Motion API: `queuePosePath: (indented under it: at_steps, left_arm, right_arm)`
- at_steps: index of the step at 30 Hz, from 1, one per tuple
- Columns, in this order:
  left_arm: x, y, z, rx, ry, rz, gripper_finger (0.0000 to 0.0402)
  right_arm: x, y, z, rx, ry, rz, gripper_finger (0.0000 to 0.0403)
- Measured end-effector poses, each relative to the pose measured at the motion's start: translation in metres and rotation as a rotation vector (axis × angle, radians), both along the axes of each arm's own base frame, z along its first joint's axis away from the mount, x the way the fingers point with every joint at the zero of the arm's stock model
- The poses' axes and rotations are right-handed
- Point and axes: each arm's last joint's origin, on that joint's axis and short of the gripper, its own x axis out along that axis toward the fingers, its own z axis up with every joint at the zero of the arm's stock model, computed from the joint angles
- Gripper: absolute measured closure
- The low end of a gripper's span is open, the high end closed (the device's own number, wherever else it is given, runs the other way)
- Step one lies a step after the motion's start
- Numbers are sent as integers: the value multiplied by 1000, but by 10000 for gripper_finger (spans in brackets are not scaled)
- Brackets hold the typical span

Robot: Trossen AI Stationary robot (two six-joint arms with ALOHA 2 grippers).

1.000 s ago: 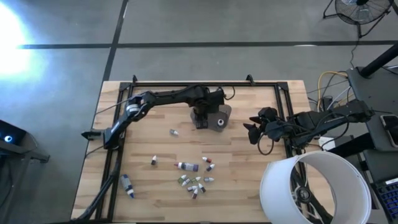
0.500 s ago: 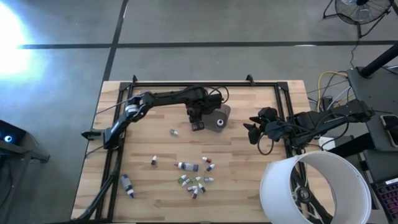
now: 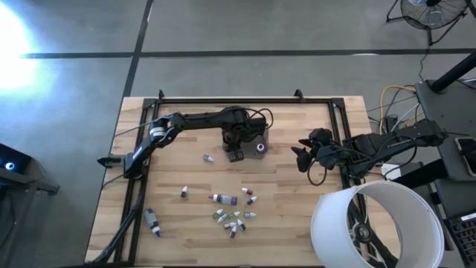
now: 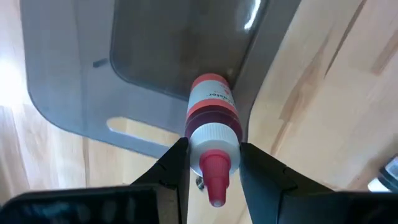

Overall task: Pick & Place food coloring
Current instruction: Put the large pink food coloring bottle into the black bin

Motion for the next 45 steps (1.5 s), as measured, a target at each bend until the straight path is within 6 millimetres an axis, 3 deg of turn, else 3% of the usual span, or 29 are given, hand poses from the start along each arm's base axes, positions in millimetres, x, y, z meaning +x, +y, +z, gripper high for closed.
queuePosePath:
  at_steps: [6, 19, 25, 34, 45]
  left_arm:
    - [7, 11, 3, 119, -71, -29, 317]
    - [-9, 58, -3, 99, -31, 39, 316]
    - [-8, 55, -3, 5, -59, 0, 310]
    - [-6, 57, -2, 98, -48, -12, 242]
    - [-12, 55, 13, 125, -76, -7, 237]
  right_arm:
    - [0, 0, 0, 1, -3, -6, 182]
    - [0, 0, 0, 7, -6, -11, 182]
    - [0, 0, -2, 6, -2, -12, 182]
    - [0, 0, -3, 5, 3, -12, 182]
    - [-1, 0, -5, 3, 9, -11, 182]
